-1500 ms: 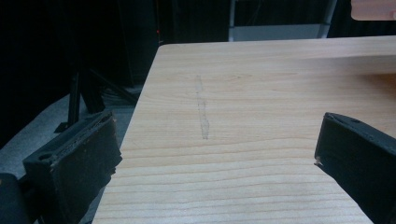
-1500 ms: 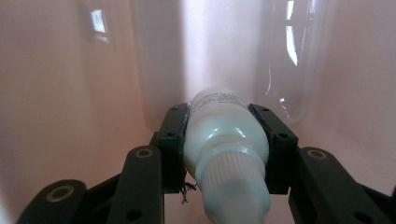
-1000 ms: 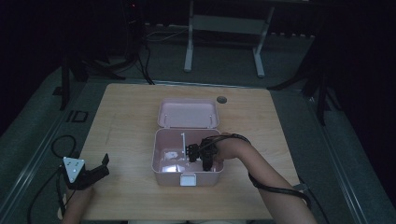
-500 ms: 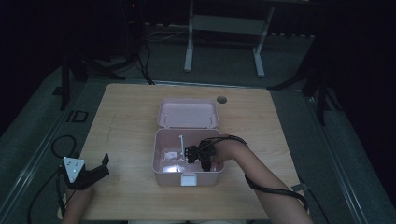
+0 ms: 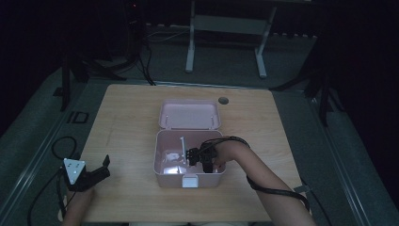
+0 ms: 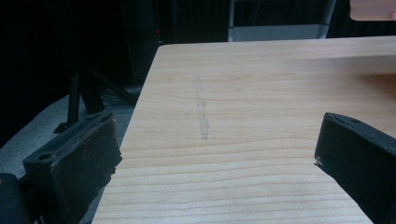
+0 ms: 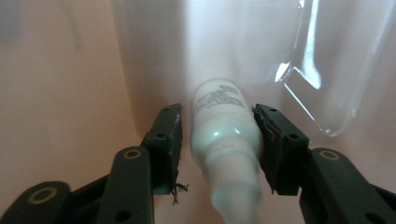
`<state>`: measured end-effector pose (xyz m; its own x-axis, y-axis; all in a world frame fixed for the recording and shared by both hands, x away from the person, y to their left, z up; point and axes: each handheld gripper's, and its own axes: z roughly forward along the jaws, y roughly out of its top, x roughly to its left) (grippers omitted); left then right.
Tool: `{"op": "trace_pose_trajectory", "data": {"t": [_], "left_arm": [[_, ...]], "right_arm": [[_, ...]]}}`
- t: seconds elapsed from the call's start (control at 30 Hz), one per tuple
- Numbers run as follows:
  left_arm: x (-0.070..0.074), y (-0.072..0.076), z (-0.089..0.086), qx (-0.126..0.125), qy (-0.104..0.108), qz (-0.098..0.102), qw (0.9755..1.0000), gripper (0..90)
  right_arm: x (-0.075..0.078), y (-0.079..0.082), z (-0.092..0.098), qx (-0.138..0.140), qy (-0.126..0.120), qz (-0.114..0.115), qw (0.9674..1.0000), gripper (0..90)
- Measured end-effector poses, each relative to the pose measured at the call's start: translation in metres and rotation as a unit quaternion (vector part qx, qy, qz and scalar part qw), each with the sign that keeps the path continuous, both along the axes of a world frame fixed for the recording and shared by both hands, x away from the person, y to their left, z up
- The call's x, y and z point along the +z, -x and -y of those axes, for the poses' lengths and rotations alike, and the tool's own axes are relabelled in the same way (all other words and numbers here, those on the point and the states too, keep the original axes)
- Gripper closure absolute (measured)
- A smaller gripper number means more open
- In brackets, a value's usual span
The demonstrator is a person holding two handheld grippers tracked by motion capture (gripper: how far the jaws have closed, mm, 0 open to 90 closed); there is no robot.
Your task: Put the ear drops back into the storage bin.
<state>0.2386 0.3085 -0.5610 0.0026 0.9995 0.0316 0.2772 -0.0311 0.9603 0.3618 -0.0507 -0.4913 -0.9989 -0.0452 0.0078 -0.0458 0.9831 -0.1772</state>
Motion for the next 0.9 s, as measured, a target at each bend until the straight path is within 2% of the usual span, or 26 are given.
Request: {"op": "trace_pose_trajectory", "data": {"t": [0.17,0.43,0.67,0.9], "left_arm": [[0.000,0.000,0.000,0.000,0.000,0.000,1.0000,0.3],[0.000,0.000,0.000,0.000,-0.001,0.000,1.0000,0.3],[0.000,0.000,0.000,0.000,0.000,0.000,1.0000,0.3],[0.000,0.000,0.000,0.000,0.000,0.000,1.0000,0.3]], "right_arm": [[0.013,0.000,0.003,-0.009,-0.016,-0.004,0.9998,50.3],[0.029,0.001,0.002,-0.011,-0.025,0.014,0.9995,46.9],[0.044,0.001,0.006,-0.015,-0.038,0.013,0.9991,46.9],[0.061,0.002,0.015,-0.019,-0.066,0.015,0.9975,43.1]]}}
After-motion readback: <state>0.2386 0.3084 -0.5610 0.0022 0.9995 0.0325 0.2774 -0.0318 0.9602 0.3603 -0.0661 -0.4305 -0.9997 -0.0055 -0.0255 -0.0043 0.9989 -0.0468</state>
